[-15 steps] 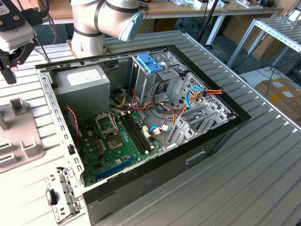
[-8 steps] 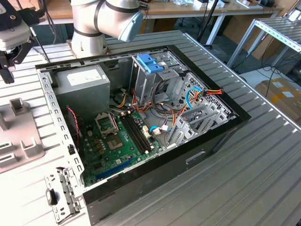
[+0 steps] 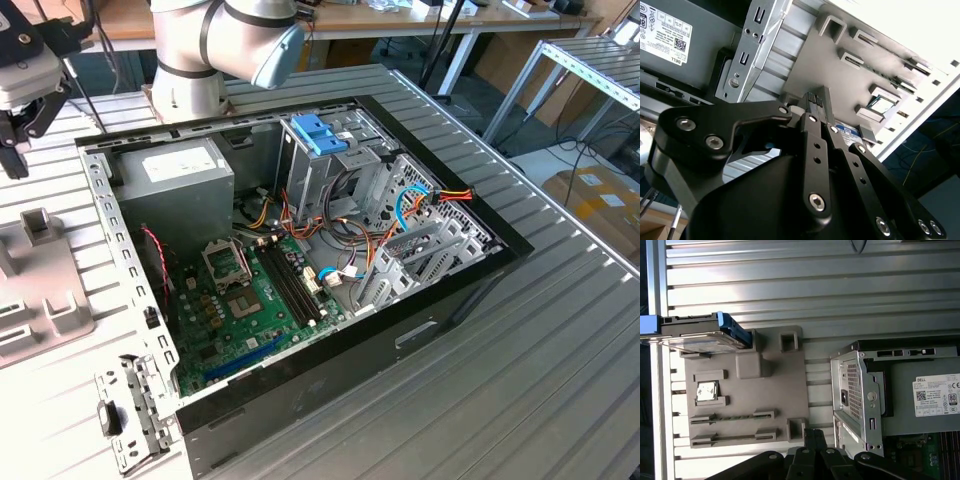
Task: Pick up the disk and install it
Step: 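Reach for the disk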
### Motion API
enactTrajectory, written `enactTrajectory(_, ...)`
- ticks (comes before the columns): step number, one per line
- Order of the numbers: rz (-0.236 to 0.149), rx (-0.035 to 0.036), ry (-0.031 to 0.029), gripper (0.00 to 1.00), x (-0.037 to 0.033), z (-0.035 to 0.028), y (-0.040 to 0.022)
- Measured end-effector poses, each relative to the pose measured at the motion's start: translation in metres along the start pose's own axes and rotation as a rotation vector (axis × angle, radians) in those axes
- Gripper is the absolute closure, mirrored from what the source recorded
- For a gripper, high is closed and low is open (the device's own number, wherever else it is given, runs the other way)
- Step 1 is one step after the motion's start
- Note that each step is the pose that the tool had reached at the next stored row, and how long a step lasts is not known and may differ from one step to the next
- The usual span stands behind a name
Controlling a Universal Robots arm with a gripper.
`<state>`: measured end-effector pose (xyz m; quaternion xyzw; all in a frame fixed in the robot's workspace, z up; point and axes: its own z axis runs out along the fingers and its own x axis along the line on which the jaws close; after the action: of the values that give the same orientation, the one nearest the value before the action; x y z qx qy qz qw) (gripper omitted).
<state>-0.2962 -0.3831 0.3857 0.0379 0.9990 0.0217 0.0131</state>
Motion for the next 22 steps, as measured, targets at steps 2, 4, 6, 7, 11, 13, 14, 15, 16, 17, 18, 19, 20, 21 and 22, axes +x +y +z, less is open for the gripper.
enactTrajectory(2,0.0,0.0,0.0,0.89,0.0007,0.0001,-0.0001)
enactTrajectory(4,0.0,0.0,0.0,0.89,0.0016,0.0003,-0.0001)
enactTrajectory(6,0.0,0.0,0.0,0.89,0.0022,0.0004,-0.0002)
enactTrajectory(7,0.0,0.0,0.0,0.89,0.0027,0.0005,-0.0002)
enactTrajectory(11,0.0,0.0,0.0,0.89,0.0047,0.0007,-0.0004)
enactTrajectory(13,0.0,0.0001,0.0,0.89,0.0062,0.0008,-0.0005)
enactTrajectory(14,0.0,0.0,0.0,0.89,0.0069,0.0009,-0.0006)
enactTrajectory(15,0.0,0.0,0.0,0.89,0.0078,0.001,-0.0007)
enactTrajectory(16,0.0,0.0,0.0,0.89,0.0084,0.0011,-0.0007)
enactTrajectory(17,0.0,0.0,-0.0001,0.89,0.0094,0.0012,-0.0008)
enactTrajectory(18,0.0,0.0,-0.0001,0.89,0.01,0.0013,-0.0008)
enactTrajectory(19,0.0,0.0,0.0,0.89,0.011,0.0013,-0.0009)
enactTrajectory(20,0.0,0.0,0.0,0.89,0.0117,0.0014,-0.001)
enactTrajectory(21,0.0,0.0,0.0,0.89,0.0125,0.0015,-0.001)
enactTrajectory(22,0.0,0.0,0.0,0.89,0.0141,0.0016,-0.0009)
